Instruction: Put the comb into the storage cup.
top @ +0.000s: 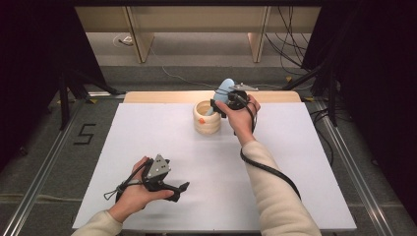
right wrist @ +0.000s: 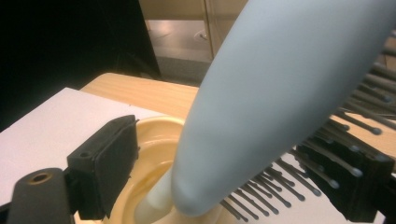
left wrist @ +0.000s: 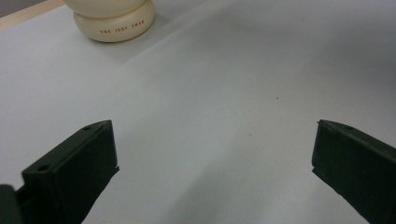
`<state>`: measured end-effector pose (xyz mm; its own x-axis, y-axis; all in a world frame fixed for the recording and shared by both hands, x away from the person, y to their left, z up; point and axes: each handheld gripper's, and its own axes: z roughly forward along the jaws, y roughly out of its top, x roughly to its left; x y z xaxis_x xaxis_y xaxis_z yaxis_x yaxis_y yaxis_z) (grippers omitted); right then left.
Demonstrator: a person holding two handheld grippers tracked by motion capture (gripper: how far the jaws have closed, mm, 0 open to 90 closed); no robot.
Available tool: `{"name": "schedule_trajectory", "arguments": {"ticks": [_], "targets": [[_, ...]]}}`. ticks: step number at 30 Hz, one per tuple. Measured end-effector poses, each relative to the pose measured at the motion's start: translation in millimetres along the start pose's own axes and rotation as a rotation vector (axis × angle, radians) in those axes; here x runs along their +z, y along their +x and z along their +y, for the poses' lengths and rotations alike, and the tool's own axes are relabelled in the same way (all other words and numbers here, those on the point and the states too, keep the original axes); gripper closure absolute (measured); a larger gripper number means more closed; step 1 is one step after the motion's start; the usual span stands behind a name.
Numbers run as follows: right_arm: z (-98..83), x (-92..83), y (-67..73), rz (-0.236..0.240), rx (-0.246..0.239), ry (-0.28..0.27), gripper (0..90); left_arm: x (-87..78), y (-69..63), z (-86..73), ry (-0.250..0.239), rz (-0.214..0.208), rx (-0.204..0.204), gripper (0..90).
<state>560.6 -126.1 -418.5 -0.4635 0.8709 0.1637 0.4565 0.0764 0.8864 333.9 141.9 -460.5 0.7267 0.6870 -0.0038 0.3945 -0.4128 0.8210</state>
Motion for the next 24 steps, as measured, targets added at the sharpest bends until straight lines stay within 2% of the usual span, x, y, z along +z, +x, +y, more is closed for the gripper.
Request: {"name": "schedule_trajectory", "arguments": {"ticks": [10,13,24], "targets": [[-0.9,-4.3,-0.7,0.014,-0.011,0.018,10.7,0.4,-0.3,-0.1,-0.001,-0.001,-0.003,0.0],[-2.1,-5.1,0.0,0.016,-0.029,0.036,9.9,0.3,-0.3,-0.2,0.0,-0.001,-0.002,0.0],[-4.4,-11.4,-0.9,0.018,-0.033,0.03,8.9,0.7,-0.4,-0.2,0.001,-0.001,-0.002,0.0]]}}
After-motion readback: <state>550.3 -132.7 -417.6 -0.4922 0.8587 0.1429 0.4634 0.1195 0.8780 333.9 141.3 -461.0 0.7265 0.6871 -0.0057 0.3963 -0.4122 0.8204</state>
